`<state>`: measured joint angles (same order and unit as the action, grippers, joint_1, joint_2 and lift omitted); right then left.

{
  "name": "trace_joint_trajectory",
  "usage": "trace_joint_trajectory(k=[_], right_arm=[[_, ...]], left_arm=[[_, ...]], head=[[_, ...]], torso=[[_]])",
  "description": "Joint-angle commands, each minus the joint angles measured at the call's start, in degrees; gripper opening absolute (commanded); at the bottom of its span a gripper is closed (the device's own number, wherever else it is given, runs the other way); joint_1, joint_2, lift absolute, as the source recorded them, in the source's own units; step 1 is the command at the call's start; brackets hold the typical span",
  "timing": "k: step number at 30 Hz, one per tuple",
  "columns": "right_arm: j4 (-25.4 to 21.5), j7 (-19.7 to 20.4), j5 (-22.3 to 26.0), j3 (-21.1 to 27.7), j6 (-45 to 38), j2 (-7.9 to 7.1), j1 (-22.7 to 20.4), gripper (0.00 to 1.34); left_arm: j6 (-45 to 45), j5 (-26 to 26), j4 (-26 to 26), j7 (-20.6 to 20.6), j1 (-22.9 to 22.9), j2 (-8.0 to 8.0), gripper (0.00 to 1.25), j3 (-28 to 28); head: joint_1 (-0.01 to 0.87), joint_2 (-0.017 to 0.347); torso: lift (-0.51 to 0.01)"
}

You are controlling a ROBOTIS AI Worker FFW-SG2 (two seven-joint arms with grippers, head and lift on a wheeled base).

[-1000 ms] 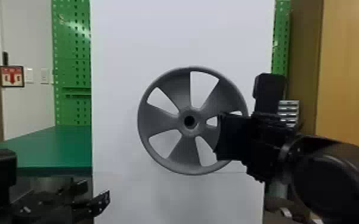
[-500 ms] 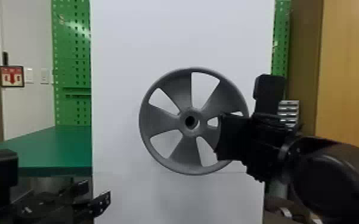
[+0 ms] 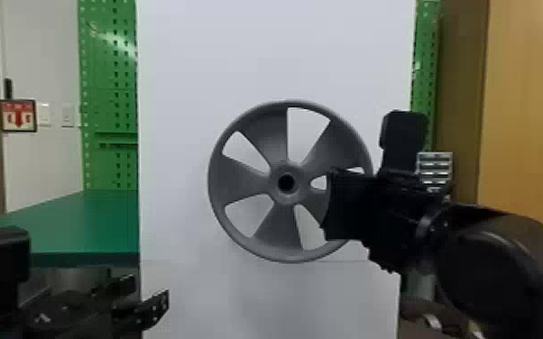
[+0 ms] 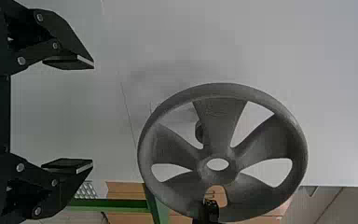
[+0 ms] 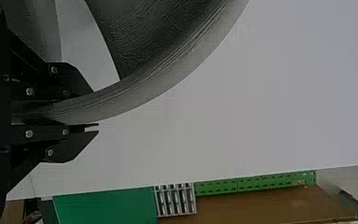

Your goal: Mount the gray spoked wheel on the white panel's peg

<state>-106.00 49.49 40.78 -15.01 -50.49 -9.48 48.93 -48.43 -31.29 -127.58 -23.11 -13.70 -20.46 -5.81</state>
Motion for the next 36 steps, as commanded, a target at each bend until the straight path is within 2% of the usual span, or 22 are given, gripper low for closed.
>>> trace_joint_trajectory(k=[1, 21, 36], right_arm=[[0.26, -0.01, -0.09, -0.02, 0.13, 0.07, 0.03, 0.16], [1.76, -0.45, -0.79, 0.42, 0.66, -0.28, 0.55, 0.16], [4.66, -8.09, -3.07, 1.39, 2.06, -0.37, 0.64, 0.16]], left_arm=[[0.00, 0.00, 0.05, 0.00, -0.10, -0.02, 0.75, 0.10], [0.00, -0.18, 0.05, 0.00, -0.19, -0.20, 0.75, 0.28], [0.00, -0.18, 0.05, 0.00, -0.10, -0.20, 0.75, 0.19]], head=[[0.091, -0.008], [0.091, -0.008], [0.091, -0.008]], torso=[[-0.481], [-0.481], [-0.481]])
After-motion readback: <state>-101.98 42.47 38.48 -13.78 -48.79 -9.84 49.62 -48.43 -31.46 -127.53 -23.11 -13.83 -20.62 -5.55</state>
